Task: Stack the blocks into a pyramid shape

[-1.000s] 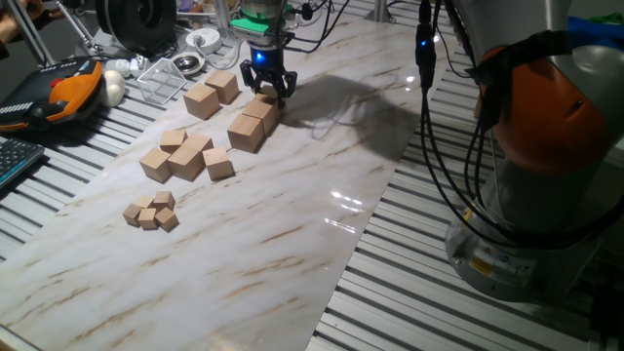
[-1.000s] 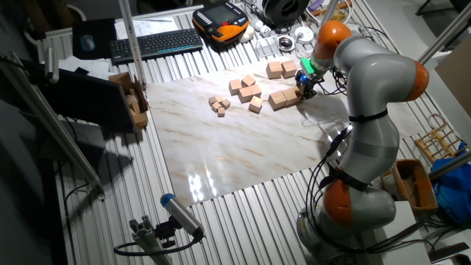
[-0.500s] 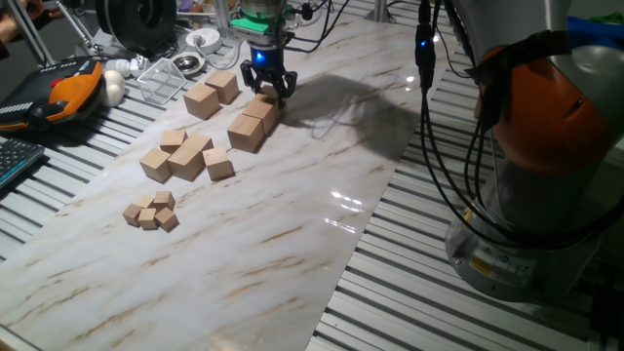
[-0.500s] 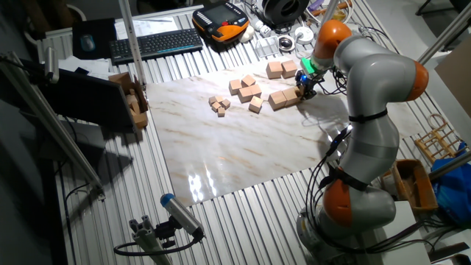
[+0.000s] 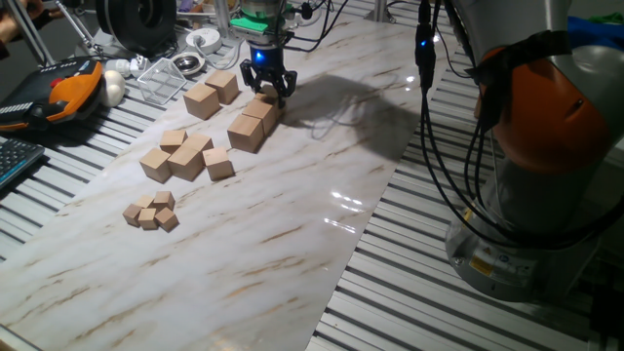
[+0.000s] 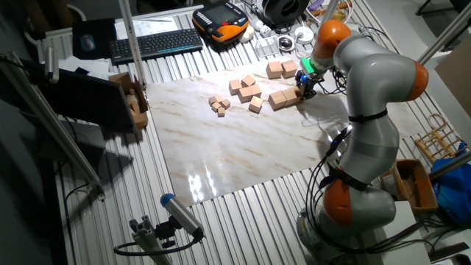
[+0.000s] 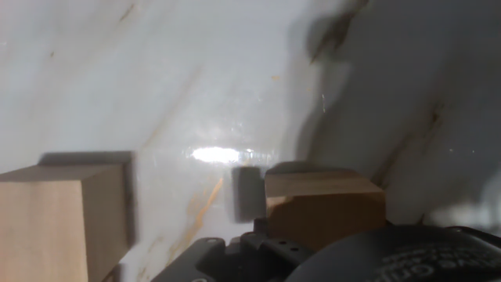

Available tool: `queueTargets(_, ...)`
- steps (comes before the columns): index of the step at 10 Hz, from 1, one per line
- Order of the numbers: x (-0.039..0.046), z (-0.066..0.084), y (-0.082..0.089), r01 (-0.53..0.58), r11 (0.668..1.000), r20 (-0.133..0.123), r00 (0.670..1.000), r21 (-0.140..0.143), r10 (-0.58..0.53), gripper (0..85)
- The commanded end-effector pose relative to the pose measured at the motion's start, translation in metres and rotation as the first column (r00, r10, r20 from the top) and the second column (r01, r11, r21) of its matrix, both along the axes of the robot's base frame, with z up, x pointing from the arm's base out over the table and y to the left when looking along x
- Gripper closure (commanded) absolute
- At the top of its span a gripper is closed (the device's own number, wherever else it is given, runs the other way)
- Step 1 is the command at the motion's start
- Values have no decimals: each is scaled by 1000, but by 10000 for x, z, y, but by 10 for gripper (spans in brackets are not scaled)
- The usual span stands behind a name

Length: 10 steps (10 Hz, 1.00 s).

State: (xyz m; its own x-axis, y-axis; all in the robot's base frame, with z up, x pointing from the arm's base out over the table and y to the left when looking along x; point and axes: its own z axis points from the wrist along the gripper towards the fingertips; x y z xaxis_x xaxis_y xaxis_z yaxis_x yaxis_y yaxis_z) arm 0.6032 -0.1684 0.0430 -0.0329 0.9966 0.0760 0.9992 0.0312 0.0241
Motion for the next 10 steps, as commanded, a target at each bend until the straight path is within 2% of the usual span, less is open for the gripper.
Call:
queueTargets(1, -1, -3, 2, 0, 1000, 0, 1000, 1, 0, 850)
queueTargets(10, -5, -6, 7, 10, 1000, -7, 1000, 26, -10, 850)
